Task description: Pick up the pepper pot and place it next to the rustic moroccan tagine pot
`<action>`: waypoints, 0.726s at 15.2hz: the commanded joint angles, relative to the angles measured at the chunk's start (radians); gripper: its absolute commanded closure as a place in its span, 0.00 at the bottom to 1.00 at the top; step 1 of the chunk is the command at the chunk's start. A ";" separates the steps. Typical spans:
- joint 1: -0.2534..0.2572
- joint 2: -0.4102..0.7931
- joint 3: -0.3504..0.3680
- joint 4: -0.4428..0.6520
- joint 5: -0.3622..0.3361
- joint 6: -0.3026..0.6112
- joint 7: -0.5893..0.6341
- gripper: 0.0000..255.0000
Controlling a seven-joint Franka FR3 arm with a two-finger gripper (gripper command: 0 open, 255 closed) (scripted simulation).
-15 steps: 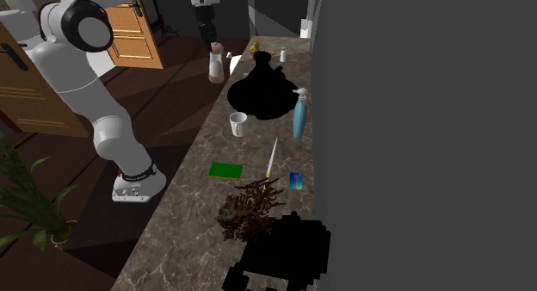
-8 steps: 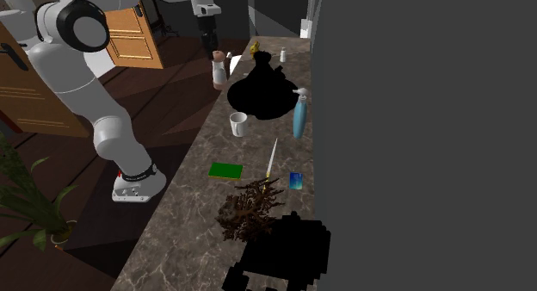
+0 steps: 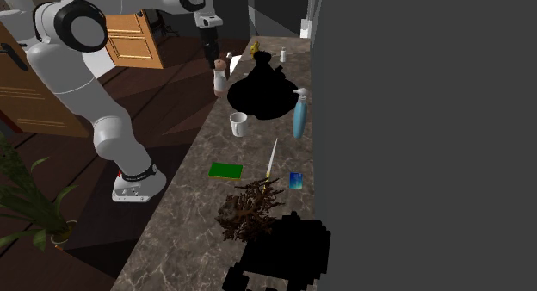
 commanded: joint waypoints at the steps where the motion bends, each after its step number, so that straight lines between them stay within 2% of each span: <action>1: 0.001 0.001 0.001 -0.026 -0.001 0.027 0.005 1.00; 11: 0.002 0.015 0.004 -0.146 -0.009 0.158 0.027 1.00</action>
